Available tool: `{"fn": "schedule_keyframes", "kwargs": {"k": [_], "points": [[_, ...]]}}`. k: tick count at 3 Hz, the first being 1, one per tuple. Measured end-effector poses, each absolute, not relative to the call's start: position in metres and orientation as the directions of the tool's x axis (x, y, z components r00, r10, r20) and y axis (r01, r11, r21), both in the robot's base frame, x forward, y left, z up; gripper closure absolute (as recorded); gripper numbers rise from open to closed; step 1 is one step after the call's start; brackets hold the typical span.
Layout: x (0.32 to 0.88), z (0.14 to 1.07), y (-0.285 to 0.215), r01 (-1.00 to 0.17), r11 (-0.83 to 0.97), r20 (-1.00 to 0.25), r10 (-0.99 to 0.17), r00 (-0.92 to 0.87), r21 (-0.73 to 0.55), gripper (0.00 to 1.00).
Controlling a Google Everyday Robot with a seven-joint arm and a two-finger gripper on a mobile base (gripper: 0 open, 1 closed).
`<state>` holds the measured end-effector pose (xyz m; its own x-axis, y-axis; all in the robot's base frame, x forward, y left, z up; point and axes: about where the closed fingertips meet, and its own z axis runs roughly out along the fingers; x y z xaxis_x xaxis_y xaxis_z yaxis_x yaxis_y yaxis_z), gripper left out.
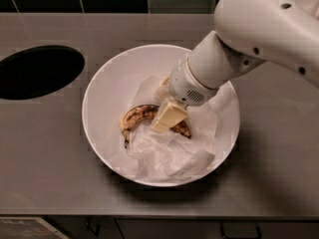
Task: Pick banana from white bowl
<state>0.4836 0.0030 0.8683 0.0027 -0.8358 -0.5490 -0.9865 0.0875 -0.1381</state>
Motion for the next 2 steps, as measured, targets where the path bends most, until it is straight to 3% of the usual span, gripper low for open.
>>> {"fn": "schedule_keyframes", "kwargs": {"k": [2], "points": [[0.4845, 0.8626, 0.0061, -0.989, 0.082, -0.534, -0.845, -0.006, -0.119, 0.37]]}}
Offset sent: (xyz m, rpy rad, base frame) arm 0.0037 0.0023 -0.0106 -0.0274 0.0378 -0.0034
